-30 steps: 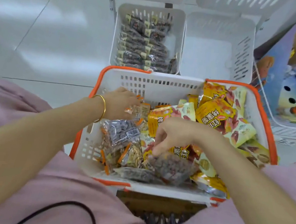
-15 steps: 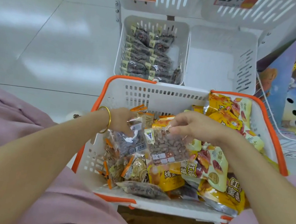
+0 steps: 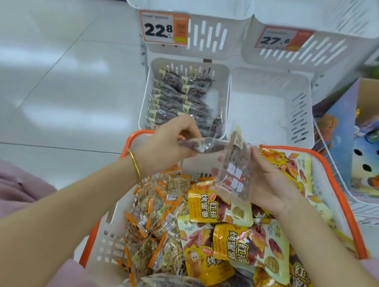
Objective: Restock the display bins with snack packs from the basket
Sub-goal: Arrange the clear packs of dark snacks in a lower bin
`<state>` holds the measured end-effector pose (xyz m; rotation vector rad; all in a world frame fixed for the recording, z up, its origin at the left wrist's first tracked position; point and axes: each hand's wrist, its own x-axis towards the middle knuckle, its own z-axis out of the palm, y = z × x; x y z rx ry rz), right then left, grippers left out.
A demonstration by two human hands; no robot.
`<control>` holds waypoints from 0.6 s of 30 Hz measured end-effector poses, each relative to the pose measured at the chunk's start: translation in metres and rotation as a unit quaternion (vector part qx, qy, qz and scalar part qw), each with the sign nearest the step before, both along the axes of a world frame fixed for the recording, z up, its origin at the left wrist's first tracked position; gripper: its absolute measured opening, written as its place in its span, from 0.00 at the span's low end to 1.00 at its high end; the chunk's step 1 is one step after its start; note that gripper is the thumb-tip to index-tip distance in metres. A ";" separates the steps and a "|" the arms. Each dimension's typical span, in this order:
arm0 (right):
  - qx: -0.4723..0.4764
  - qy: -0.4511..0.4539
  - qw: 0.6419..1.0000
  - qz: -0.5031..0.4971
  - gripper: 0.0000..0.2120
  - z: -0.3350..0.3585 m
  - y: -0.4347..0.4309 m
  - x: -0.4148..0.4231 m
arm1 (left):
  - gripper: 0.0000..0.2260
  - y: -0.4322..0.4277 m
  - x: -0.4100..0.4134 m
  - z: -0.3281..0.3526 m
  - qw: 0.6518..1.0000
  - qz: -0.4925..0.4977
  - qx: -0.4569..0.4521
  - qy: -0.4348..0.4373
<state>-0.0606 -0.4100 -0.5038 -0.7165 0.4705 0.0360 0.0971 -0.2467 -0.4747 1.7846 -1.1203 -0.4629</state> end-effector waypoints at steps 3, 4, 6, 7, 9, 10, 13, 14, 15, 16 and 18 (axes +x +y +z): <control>0.064 -0.046 0.997 -0.018 0.18 -0.005 -0.001 0.004 | 0.10 -0.004 -0.009 -0.010 0.993 -0.039 -0.028 -0.106; 0.075 -0.048 0.995 -0.032 0.18 -0.005 -0.001 0.004 | 0.09 -0.005 -0.011 -0.012 0.990 -0.051 -0.025 -0.131; 0.078 -0.035 0.994 -0.066 0.19 -0.006 -0.001 0.006 | 0.10 -0.005 -0.015 -0.012 0.983 -0.068 0.000 -0.169; 0.081 -0.034 0.993 -0.081 0.20 -0.007 -0.002 0.005 | 0.11 -0.004 -0.017 -0.013 0.978 -0.076 0.022 -0.195; 0.084 -0.036 0.991 -0.099 0.16 -0.006 -0.001 0.005 | 0.11 -0.004 -0.016 -0.014 0.966 -0.086 0.063 -0.235; 0.088 -0.045 0.990 -0.099 0.16 -0.005 -0.001 0.005 | 0.11 -0.003 -0.015 -0.012 0.966 -0.092 0.078 -0.229; 0.106 -0.068 0.988 -0.085 0.33 -0.009 -0.007 0.004 | 0.13 -0.001 -0.014 0.004 0.989 -0.085 0.095 -0.081; 0.112 -0.068 0.988 -0.086 0.34 -0.011 -0.009 0.004 | 0.16 -0.001 -0.014 0.010 0.993 -0.061 0.097 -0.005; 0.113 -0.064 0.987 -0.091 0.34 -0.011 -0.009 0.004 | 0.20 -0.001 -0.012 0.012 0.993 -0.030 0.100 0.062; 0.112 -0.062 0.987 -0.093 0.32 -0.011 -0.009 0.004 | 0.24 -0.002 -0.011 0.011 0.987 0.000 0.103 0.124; 0.093 -0.043 0.990 -0.101 0.20 -0.008 -0.007 0.005 | 0.30 -0.004 -0.010 0.009 0.955 0.035 0.104 0.275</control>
